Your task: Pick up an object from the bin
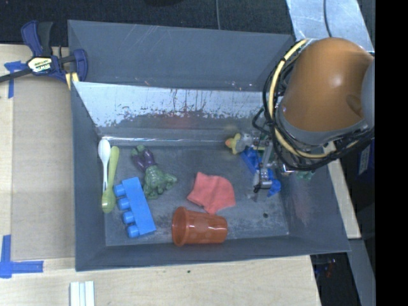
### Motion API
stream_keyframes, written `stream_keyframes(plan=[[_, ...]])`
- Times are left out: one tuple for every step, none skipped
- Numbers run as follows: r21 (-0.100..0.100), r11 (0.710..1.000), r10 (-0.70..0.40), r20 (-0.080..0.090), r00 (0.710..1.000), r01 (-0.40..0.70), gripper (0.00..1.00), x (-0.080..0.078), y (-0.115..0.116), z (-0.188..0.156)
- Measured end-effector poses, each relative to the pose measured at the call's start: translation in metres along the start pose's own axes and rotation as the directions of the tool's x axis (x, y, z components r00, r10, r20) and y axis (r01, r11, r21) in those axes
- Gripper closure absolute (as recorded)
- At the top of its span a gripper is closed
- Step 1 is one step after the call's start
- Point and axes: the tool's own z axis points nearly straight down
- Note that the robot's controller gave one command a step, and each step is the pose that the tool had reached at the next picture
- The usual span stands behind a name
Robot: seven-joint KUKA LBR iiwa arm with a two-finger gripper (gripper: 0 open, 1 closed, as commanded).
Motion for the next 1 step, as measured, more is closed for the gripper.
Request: stream_keyframes(plan=[[0.000,1.000,0.000,0.009,1.000,0.000,0.00,-0.0014,0.0000,-0.0046]])
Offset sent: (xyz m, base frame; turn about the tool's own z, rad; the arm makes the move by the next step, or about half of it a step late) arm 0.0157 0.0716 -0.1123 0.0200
